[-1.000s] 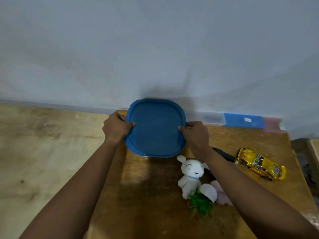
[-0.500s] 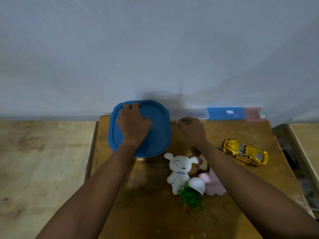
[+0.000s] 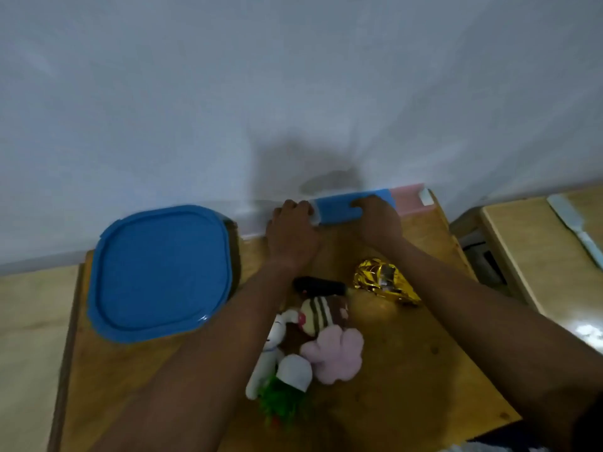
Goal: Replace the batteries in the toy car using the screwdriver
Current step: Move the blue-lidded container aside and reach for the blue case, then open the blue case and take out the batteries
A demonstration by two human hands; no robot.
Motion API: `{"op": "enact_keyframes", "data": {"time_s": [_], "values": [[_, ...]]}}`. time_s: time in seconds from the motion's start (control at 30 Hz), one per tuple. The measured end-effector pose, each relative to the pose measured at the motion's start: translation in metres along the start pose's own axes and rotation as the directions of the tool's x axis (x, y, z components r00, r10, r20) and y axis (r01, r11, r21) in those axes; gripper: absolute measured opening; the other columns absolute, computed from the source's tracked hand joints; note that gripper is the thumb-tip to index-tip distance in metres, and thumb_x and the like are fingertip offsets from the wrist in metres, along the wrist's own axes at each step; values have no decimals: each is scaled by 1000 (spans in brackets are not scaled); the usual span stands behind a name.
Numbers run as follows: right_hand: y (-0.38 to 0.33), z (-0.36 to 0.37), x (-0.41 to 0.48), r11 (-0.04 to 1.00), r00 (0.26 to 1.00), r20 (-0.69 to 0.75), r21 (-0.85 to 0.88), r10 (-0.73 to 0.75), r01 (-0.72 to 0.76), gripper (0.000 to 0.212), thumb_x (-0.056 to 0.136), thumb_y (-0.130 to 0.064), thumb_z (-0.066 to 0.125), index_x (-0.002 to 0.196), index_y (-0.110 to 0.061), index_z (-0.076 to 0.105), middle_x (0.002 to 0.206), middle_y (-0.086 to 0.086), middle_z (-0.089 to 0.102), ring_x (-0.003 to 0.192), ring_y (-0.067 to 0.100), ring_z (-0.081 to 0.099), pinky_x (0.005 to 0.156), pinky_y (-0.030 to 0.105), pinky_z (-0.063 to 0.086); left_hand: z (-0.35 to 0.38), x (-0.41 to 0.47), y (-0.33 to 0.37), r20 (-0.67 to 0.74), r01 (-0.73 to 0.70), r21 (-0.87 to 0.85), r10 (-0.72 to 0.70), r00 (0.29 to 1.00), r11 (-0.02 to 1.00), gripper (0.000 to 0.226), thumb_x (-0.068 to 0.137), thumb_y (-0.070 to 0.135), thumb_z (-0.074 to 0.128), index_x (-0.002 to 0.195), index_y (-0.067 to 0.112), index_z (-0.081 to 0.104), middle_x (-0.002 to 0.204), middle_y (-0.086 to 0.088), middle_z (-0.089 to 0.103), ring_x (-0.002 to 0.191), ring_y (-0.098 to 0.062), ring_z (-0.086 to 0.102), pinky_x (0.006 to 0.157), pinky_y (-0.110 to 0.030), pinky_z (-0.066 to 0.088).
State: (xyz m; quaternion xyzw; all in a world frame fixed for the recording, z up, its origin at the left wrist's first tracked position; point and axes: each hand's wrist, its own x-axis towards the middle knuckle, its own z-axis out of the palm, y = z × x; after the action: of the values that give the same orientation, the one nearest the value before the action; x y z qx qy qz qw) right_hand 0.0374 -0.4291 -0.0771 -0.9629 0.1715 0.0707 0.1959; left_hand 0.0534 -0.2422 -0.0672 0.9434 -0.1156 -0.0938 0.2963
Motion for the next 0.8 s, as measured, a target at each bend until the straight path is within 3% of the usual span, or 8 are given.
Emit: {"op": "enact_keyframes", "data": {"time_s": [0.1,0.23,0.4,0.57,0.67,0.8], "values": [[32,-5,27,963,976,46,-158,-214,219,49,82,-20,68,131,-17,61,140,10,53,125,32,53,100,40,44,34,10,21,22,97,-21,-97,995,995,32,85,28,64,115,16,63,116,-10,68,109,-33,62,87,-40,50],[55,-4,53,824,880,208,-312,-427,473,60,81,-24,70,137,-14,54,142,14,51,126,36,51,96,44,46,65,16,39,-5,266,8,-265,964,964,24,83,23,65,105,15,59,103,-15,70,99,-39,66,75,-38,52],[62,-3,70,716,821,243,-403,-517,570,44,74,-16,71,116,-8,64,115,19,61,98,42,62,70,45,54,88,18,51,-144,370,-92,-380,914,925,28,85,33,71,100,20,52,95,-8,71,93,-36,65,67,-34,41],[65,-4,72,552,733,351,-492,-583,674,57,55,-31,87,104,-7,70,98,15,65,62,34,66,49,30,50,94,19,56,-194,397,-172,-426,884,902,39,85,34,77,108,18,49,103,-9,74,95,-33,68,68,-29,39],[63,-7,70,475,675,457,-484,-579,735,50,85,-27,64,128,-5,54,124,16,52,88,37,66,66,36,49,96,22,54,-197,391,-155,-417,887,907,41,85,32,77,110,17,48,104,-12,74,96,-33,68,66,-30,41],[64,-6,67,459,663,447,-486,-601,744,38,88,-20,56,123,-5,54,118,14,50,87,33,63,61,34,40,95,23,51,-204,369,-108,-384,901,923,43,84,27,79,106,18,43,104,-14,71,94,-33,69,66,-37,57]]}}
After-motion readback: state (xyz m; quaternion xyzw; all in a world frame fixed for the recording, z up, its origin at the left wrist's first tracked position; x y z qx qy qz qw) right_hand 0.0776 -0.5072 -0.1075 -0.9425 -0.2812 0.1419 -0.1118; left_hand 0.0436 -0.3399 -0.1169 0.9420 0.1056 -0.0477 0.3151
